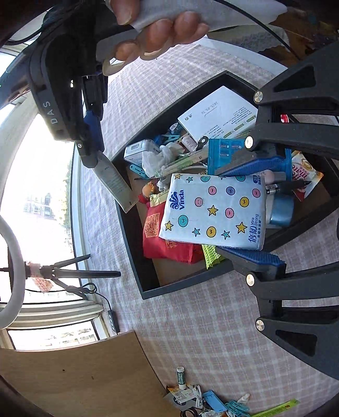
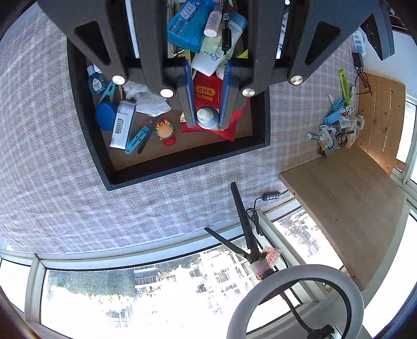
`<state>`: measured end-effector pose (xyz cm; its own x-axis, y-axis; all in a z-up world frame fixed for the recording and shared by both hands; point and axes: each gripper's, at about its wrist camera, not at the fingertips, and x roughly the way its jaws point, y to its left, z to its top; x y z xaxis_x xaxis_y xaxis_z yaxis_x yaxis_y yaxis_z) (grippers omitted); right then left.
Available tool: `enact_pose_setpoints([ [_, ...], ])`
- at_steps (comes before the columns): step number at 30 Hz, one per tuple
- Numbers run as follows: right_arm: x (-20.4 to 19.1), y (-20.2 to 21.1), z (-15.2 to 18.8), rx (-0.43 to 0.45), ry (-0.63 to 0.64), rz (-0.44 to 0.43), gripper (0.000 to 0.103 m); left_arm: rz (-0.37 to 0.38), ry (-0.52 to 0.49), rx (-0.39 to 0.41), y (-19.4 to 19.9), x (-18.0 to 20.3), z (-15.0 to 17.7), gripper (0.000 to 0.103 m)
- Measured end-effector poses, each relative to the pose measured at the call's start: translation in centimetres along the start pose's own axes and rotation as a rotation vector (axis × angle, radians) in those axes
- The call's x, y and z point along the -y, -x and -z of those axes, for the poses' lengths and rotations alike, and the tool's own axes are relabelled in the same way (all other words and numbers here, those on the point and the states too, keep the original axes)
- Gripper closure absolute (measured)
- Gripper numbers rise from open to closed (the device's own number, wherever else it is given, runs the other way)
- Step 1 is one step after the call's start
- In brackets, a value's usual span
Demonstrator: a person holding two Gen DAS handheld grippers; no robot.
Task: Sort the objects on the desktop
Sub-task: 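Drop the tissue pack in the tray with the left tool while the right tool drops the bottle, then move both open tools back over the remaining pile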
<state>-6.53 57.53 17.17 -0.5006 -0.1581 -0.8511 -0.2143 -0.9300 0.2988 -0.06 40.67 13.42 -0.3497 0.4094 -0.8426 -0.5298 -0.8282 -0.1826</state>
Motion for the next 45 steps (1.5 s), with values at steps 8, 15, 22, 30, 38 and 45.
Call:
enact_pose_setpoints([
  [8, 1.7, -1.4, -1.0, -0.04, 0.016, 0.011, 0.083, -0.015, -0.048, -0.02, -1.3, 2.9, -1.0, 0.03],
  [15, 2.0, -1.0, -1.1, -0.023, 0.029, 0.027, 0.066, -0.04, -0.008, -0.018, -1.2, 1.8, -1.2, 0.028],
  [22, 1.4, -1.1, -0.9, -0.03, 0.042, 0.018, 0.066, -0.072, 0.03, -0.008, -0.3, -0.3, -0.9, 0.028],
  [30, -0.7, -2.2, 0.6, -0.054, 0.064, 0.014, 0.066, -0.122, 0.066, 0.01, 1.5, -3.7, 0.5, 0.028],
  [38, -5.3, -3.4, 4.0, -0.074, 0.126, 0.027, 0.066, -0.198, 0.15, 0.02, 4.6, -9.2, 3.3, 0.028],
  [45, -11.1, -4.5, 8.7, -0.086, 0.194, 0.02, 0.064, -0.296, 0.234, 0.001, 7.5, -15.5, 7.8, 0.027],
])
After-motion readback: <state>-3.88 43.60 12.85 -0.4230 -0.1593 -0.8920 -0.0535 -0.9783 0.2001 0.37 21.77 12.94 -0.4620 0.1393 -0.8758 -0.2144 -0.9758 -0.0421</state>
